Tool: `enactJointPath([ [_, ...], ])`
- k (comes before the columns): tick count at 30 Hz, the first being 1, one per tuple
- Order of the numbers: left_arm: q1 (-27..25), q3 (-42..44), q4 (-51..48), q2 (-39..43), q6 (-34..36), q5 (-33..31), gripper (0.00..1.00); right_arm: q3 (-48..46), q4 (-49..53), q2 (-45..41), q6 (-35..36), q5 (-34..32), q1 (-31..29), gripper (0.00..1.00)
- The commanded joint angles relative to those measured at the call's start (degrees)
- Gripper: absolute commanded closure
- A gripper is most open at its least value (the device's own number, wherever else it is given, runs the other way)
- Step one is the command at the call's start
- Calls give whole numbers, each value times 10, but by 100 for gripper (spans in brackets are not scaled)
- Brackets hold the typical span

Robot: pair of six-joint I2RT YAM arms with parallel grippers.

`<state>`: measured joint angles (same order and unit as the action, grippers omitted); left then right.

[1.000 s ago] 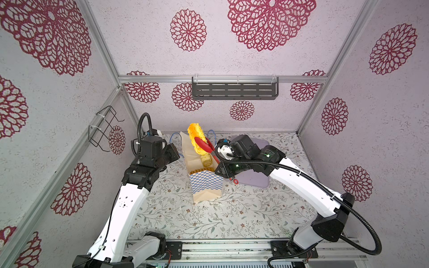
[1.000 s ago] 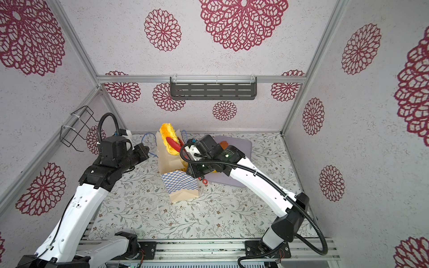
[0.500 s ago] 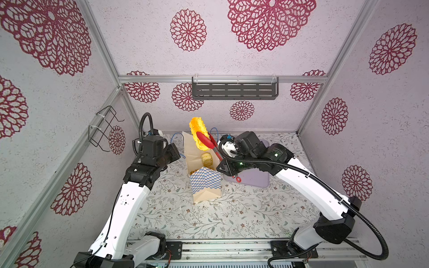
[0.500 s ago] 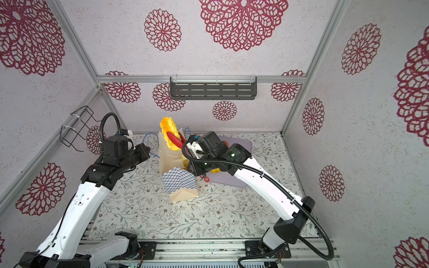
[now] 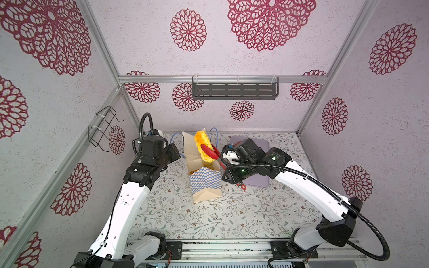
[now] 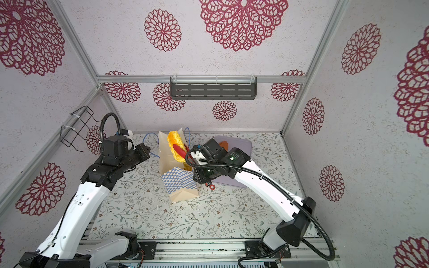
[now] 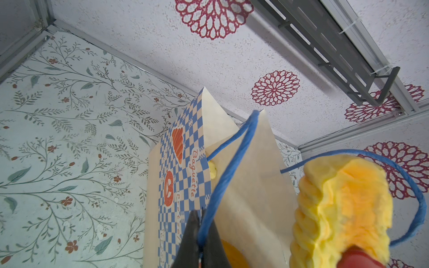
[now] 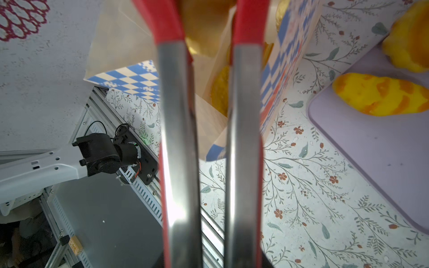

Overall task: Place the fake bread into the paper bag
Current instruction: 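Open the tongs with the right gripper to drop the bread in, then move the tongs back over the tray with the right gripper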

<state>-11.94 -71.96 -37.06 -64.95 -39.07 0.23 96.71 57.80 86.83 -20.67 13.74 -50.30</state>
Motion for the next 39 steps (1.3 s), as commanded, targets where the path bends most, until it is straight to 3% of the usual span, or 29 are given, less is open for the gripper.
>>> enactJointPath([
  [1, 4, -10, 9, -2, -3, 5, 100, 11, -27, -9, 16, -1, -3, 67],
  [12, 4, -12, 3, 1, 0, 5, 100, 28, -35, 9, 27, 0, -3, 50],
  [23, 4, -13, 3, 1, 0, 4, 100, 70, -65, -9, 30, -20, 12, 50],
  [29, 4, -16, -2, 1, 2, 4, 100, 55, -87, -61, 23, -42, 84, 52],
  [39, 5, -13, 3, 0, 1, 15, 100, -94, -143, -120, -5, 33, 262, 52],
])
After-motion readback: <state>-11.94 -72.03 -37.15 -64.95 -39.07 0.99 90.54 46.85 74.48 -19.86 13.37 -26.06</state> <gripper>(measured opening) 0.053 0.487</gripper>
